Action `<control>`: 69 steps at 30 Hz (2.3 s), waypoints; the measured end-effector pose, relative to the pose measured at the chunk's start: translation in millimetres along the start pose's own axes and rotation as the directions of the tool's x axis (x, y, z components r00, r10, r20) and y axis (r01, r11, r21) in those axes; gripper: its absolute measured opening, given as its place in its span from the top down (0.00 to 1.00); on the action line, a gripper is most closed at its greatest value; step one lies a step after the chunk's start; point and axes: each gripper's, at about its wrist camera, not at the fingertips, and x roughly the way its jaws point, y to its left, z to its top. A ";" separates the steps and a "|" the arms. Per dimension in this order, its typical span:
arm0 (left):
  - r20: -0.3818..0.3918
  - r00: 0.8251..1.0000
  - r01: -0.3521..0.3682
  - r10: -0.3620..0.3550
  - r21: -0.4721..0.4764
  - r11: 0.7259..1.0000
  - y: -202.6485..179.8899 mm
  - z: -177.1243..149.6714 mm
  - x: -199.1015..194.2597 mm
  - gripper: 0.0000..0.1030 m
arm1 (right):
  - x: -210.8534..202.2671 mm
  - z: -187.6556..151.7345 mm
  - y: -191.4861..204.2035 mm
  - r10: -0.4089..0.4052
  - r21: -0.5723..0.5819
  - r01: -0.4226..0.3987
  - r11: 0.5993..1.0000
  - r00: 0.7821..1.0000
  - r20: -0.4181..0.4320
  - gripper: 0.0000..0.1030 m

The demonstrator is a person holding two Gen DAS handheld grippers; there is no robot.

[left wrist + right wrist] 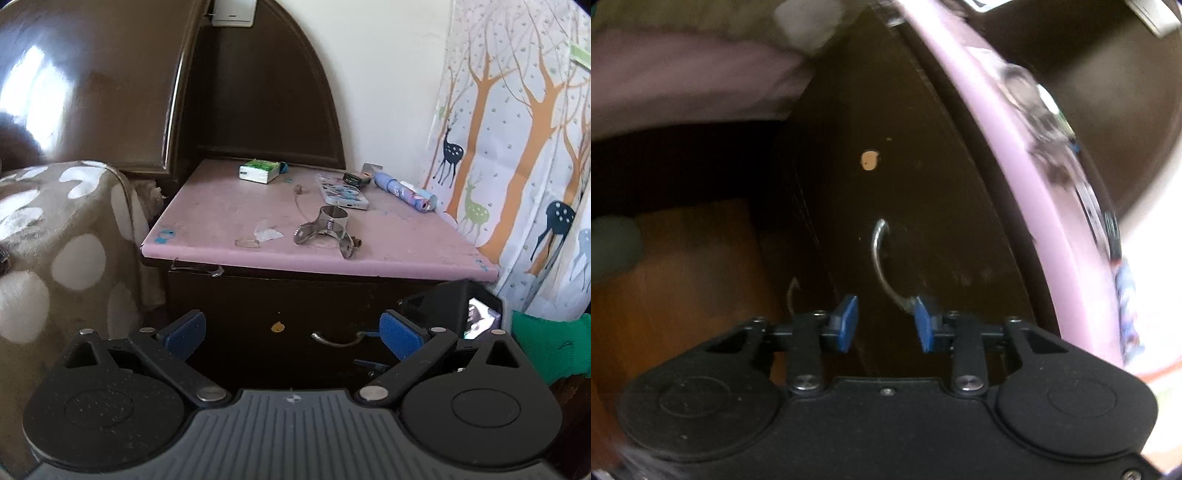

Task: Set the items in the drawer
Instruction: 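Close the right tool on the top drawer handle, then pull the top drawer open with the right tool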

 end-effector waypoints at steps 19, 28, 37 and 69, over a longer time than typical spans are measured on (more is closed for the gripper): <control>0.027 0.999 0.021 -0.018 -0.120 0.993 30.0 4.2 1.1 0.01 | 51.3 22.7 4.6 0.062 -0.222 -0.072 0.972 0.997 -0.054 0.84; 0.036 0.999 0.032 -0.027 -0.141 0.989 34.0 6.4 -1.0 0.14 | 45.5 32.6 2.6 0.113 -0.233 -0.133 0.963 0.989 -0.096 0.82; 0.046 0.998 0.039 -0.034 -0.132 0.990 31.7 6.6 -4.9 0.14 | 5.3 21.7 33.6 0.184 -0.222 -0.195 0.955 0.980 -0.070 0.81; 0.022 1.000 0.011 -0.009 -0.069 0.998 17.0 2.6 -2.0 0.14 | -70.1 0.2 96.2 0.239 -0.112 -0.240 0.964 0.971 -0.028 0.81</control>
